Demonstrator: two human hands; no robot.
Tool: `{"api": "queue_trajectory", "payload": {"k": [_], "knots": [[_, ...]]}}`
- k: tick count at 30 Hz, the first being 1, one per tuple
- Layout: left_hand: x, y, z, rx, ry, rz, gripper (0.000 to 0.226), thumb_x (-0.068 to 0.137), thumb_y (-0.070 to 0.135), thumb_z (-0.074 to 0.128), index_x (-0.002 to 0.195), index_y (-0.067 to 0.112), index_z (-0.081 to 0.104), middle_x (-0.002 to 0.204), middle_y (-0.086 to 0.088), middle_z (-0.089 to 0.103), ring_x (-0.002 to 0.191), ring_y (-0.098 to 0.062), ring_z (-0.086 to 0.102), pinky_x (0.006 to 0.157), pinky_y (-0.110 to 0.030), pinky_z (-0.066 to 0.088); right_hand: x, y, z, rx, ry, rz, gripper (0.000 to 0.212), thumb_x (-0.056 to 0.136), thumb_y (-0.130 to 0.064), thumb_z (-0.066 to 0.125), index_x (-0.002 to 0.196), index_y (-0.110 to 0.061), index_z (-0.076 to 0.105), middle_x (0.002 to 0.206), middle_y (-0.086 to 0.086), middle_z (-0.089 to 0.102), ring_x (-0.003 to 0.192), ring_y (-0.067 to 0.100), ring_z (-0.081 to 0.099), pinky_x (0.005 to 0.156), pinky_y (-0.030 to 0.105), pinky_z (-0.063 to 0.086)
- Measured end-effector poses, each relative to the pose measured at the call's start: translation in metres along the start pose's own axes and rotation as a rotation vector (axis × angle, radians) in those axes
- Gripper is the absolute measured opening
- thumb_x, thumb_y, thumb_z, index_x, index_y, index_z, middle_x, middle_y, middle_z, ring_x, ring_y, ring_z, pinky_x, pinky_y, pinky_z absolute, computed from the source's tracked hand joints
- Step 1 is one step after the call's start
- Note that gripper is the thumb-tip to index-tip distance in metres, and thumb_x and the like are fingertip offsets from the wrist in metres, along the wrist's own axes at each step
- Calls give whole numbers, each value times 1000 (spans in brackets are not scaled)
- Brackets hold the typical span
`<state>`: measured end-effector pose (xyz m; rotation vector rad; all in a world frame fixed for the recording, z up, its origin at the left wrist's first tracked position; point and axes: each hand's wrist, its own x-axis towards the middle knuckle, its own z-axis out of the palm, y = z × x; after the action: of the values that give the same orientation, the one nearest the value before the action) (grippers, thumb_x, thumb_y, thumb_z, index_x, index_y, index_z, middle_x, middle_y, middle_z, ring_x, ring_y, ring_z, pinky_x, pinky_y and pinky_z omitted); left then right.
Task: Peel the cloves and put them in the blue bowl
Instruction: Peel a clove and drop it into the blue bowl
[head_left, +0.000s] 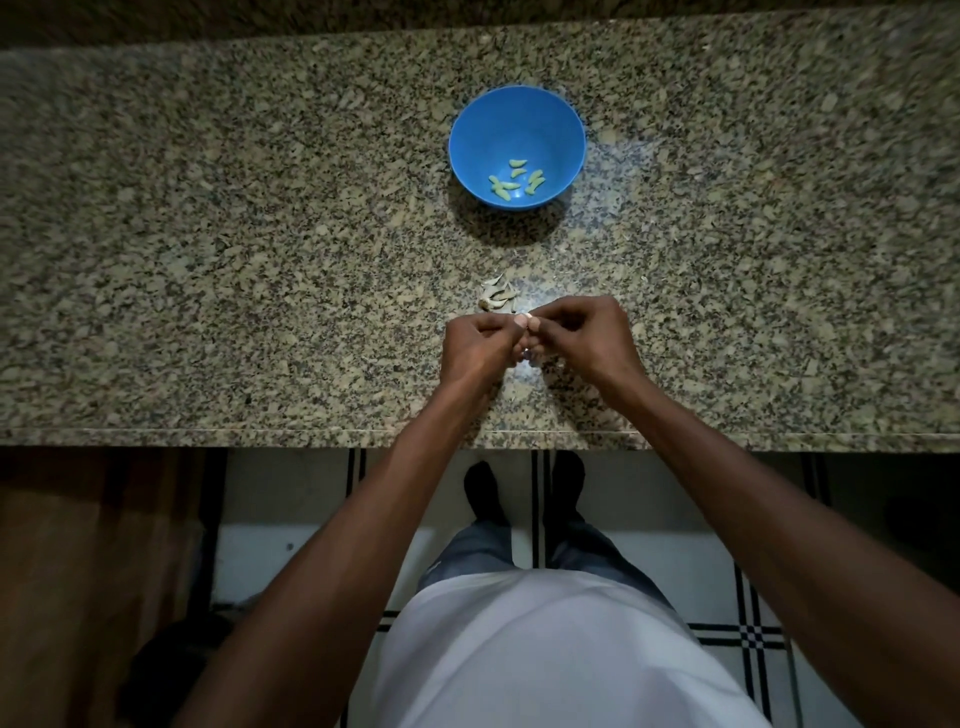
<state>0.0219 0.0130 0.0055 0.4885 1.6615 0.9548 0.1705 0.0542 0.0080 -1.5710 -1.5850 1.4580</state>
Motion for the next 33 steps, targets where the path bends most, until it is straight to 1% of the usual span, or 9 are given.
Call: {"api": "queue_trajectory", "payload": {"k": [2, 5, 8, 13, 16, 21, 26, 31, 33], "knots": [[2, -4, -2, 51, -11, 52, 23, 95, 22, 76, 104, 1, 75, 89, -14, 79, 83, -26, 78, 69, -30, 60, 3, 1, -4, 127, -72, 79, 14, 91, -14, 80, 102, -4, 79, 88, 10, 80, 82, 28, 79, 82, 50, 65], [2, -5, -4, 147, -6, 131, 24, 96, 28, 73, 104, 6, 76, 89, -8, 79, 83, -20, 77, 68, -27, 59, 5, -1, -9, 247, -144, 155, 20, 91, -15, 80, 103, 1, 78, 92, 18, 79, 91, 42, 76, 87, 55, 63], [2, -3, -5, 264, 20, 241, 20, 98, 29, 71, 102, 10, 75, 90, -3, 77, 85, -13, 74, 73, -26, 61, 8, -4, -10, 346, -181, 219, 24, 90, -11, 79, 107, 5, 76, 96, 23, 77, 84, 35, 73, 88, 53, 63], [4, -1, -8, 375, 35, 354, 14, 97, 26, 71, 99, 12, 72, 89, 2, 74, 83, -7, 71, 72, -21, 59, 15, -7, -13, 463, -221, 338, 29, 85, -2, 81, 111, 8, 73, 104, 21, 76, 91, 26, 75, 90, 39, 63], [3, -5, -11, 372, 42, 356, 13, 95, 23, 73, 98, 11, 75, 90, 2, 76, 83, -9, 72, 74, -23, 60, 14, -5, -12, 437, -226, 319, 30, 88, -1, 78, 117, 5, 73, 102, 23, 76, 85, 24, 75, 89, 41, 63], [-2, -12, -17, 389, 45, 356, 15, 87, 8, 77, 101, 13, 80, 97, 2, 78, 90, -8, 74, 81, -29, 63, 12, 0, -13, 416, -203, 313, 24, 95, -1, 71, 115, 12, 70, 99, 26, 72, 81, 27, 72, 91, 47, 63], [-5, -7, -15, 296, 65, 383, 20, 90, 13, 79, 110, 13, 77, 102, 1, 77, 92, -3, 71, 72, -11, 54, 10, 1, -14, 361, -216, 268, 18, 97, -5, 71, 109, 9, 72, 93, 21, 75, 81, 28, 71, 88, 48, 63], [0, -3, -15, 217, -8, 367, 13, 93, 17, 76, 104, 11, 80, 98, 0, 79, 94, -13, 75, 84, -34, 63, 9, -2, -14, 264, -277, 220, 21, 97, -16, 73, 104, 4, 76, 94, 19, 76, 81, 24, 70, 84, 40, 63], [2, -4, -17, 211, -26, 343, 11, 93, 16, 76, 103, 11, 79, 96, 0, 79, 92, -15, 75, 85, -36, 63, 9, -5, -16, 220, -303, 202, 22, 98, -18, 71, 103, 3, 76, 92, 18, 76, 79, 20, 69, 78, 33, 62]]}}
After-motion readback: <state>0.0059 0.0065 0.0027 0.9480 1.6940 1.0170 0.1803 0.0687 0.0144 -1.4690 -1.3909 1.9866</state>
